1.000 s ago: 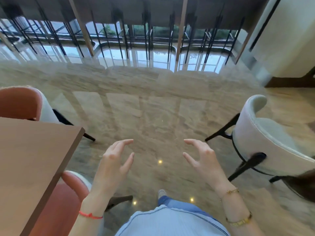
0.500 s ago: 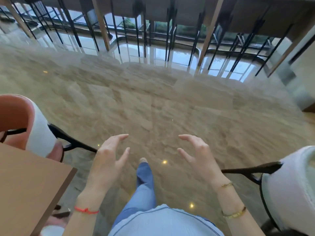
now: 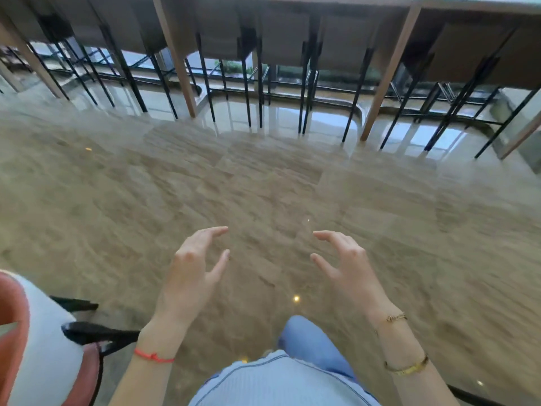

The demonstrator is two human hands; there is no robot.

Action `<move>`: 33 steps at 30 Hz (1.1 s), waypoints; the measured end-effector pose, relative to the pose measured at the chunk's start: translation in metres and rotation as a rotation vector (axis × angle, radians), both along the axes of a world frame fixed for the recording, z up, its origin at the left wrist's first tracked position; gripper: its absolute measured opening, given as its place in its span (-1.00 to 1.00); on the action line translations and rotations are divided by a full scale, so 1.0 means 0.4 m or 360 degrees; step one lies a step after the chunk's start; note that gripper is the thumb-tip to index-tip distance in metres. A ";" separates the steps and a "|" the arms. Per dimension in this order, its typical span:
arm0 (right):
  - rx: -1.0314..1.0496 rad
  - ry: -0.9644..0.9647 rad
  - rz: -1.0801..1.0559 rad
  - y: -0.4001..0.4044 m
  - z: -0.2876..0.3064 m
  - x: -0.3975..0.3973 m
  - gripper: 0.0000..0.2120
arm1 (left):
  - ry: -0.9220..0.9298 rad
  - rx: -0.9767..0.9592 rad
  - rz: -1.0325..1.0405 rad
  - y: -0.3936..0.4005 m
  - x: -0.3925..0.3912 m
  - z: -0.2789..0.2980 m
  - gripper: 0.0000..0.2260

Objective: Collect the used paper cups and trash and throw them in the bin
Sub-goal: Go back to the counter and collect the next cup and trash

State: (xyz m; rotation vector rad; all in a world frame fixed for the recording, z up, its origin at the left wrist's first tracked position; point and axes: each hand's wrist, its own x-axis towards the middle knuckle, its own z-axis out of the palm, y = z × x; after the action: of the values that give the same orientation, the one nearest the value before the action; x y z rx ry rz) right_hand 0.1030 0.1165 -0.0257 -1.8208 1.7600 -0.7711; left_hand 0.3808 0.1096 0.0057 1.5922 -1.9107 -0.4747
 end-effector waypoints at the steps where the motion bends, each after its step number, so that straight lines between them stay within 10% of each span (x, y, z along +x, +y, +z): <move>1: 0.0008 -0.0007 -0.0015 -0.050 -0.004 -0.004 -0.65 | 0.0002 0.0009 -0.0008 -0.054 -0.005 0.000 -0.66; 33: -0.0061 0.0081 0.0159 -1.880 -0.012 -0.156 -0.63 | 0.0043 0.0019 0.0094 -1.812 -0.162 -0.034 -0.65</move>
State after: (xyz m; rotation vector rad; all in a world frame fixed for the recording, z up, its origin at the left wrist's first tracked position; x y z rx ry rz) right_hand 0.0404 -0.6355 -0.0305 -1.9537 1.6820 -0.7294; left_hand 0.3159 -0.6153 -0.0078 1.6370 -1.8388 -0.4810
